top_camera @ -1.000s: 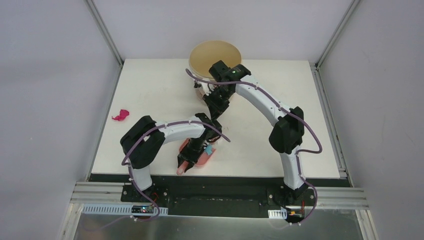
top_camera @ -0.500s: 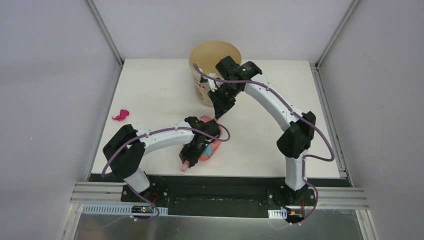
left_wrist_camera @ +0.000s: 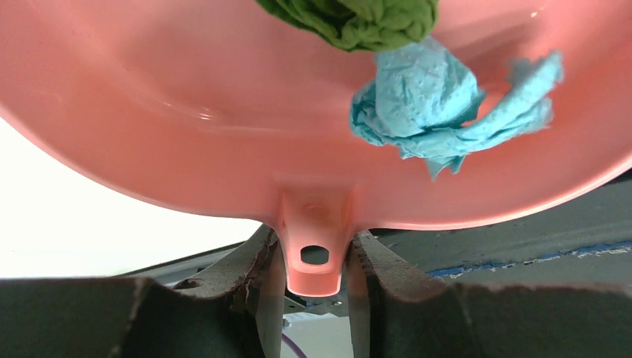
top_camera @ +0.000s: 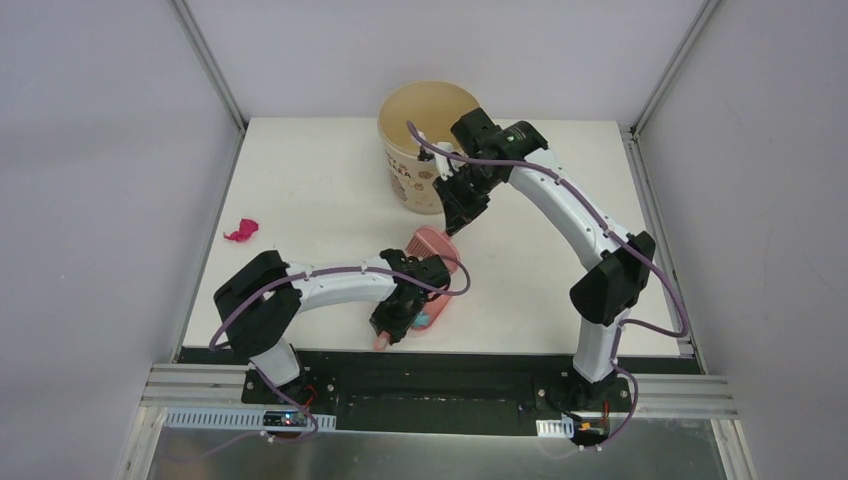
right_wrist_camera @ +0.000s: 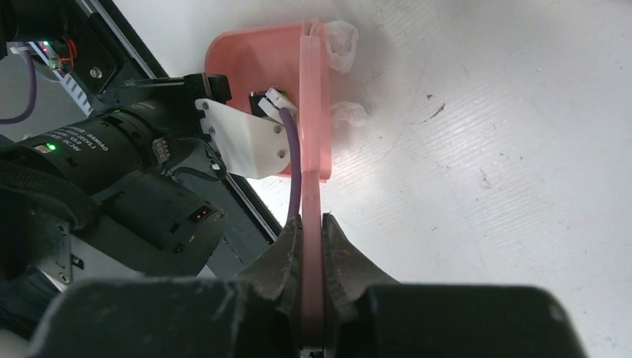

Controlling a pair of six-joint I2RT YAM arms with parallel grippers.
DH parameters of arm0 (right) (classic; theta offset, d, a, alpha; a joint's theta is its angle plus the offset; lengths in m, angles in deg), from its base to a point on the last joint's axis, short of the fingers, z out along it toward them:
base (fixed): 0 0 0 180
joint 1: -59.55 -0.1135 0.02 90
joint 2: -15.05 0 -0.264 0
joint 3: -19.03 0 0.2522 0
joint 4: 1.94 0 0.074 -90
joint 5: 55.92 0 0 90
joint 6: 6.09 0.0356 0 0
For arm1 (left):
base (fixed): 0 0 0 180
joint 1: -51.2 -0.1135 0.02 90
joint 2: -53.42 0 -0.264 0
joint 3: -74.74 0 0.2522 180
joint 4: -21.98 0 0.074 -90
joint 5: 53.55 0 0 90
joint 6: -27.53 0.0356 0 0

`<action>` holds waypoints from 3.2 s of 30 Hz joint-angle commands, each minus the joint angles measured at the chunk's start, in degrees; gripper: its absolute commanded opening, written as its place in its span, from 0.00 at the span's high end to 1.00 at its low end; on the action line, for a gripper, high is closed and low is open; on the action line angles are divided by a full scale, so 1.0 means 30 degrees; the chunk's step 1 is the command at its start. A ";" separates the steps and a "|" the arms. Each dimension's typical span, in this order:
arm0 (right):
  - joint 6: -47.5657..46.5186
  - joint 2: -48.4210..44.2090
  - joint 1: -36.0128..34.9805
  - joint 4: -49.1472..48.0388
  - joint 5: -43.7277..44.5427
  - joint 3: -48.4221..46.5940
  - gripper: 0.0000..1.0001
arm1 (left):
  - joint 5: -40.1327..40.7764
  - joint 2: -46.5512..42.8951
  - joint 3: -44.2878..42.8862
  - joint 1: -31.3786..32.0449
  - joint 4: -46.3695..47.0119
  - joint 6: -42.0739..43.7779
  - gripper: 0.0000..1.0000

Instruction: Sweep away the paper scraps from the table

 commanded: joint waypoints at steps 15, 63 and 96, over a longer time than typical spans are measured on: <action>-0.0224 -0.2816 0.1973 -0.1074 -0.0029 0.1736 1.00 | 0.0524 0.0498 0.0534 0.3258 0.0586 -0.2006 0.51; -0.1676 -0.1257 0.0661 -0.5129 0.6419 0.5166 1.00 | -0.3776 -0.1566 -0.2267 0.1359 -0.7537 -0.1840 1.00; -0.0219 -0.3954 0.5025 0.0212 -0.1892 -0.2348 1.00 | -0.0202 -0.3684 -0.3580 0.0546 -0.2761 0.1378 1.00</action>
